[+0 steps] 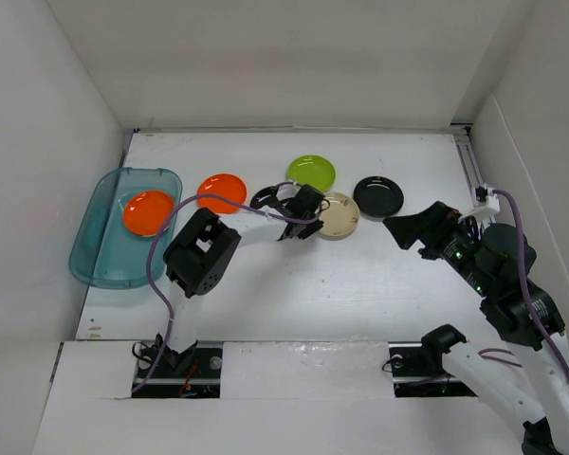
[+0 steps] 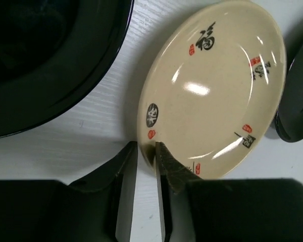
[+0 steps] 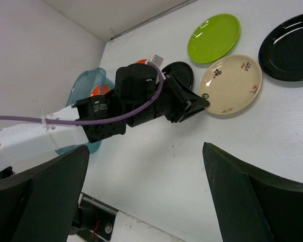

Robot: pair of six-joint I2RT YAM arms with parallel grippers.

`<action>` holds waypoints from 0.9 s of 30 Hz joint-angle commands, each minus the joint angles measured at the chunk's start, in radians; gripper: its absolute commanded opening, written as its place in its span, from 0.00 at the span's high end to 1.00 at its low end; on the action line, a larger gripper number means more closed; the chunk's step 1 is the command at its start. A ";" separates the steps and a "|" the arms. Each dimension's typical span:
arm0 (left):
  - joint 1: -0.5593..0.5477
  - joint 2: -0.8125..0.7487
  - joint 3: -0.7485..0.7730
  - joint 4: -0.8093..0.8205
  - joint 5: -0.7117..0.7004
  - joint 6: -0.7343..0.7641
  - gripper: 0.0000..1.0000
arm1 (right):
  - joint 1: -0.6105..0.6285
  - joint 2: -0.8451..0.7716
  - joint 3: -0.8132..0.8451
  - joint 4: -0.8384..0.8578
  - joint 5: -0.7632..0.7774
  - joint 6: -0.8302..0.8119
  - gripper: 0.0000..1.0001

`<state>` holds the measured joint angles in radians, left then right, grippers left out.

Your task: Place the plates into the plastic bin on the countertop

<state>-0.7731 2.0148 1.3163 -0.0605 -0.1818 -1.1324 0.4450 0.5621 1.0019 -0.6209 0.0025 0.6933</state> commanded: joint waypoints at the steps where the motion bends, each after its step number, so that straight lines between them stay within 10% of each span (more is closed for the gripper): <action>1: -0.006 0.021 0.035 -0.058 -0.030 -0.010 0.84 | -0.006 -0.014 0.043 0.030 -0.009 0.002 0.00; 4: -0.006 0.047 0.067 -0.096 -0.012 0.000 0.99 | -0.006 -0.014 0.034 0.030 -0.019 0.002 0.00; 17: 0.018 -0.307 0.118 -0.220 -0.096 0.143 1.00 | -0.006 -0.024 0.043 0.030 -0.019 0.002 0.00; 27: 0.630 -0.681 -0.078 -0.256 0.140 0.269 1.00 | -0.006 -0.024 0.023 0.072 -0.042 0.002 0.00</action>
<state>-0.2962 1.4212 1.3190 -0.2600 -0.1081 -0.9321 0.4450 0.5468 1.0054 -0.6178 -0.0196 0.6960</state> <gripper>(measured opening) 0.032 0.999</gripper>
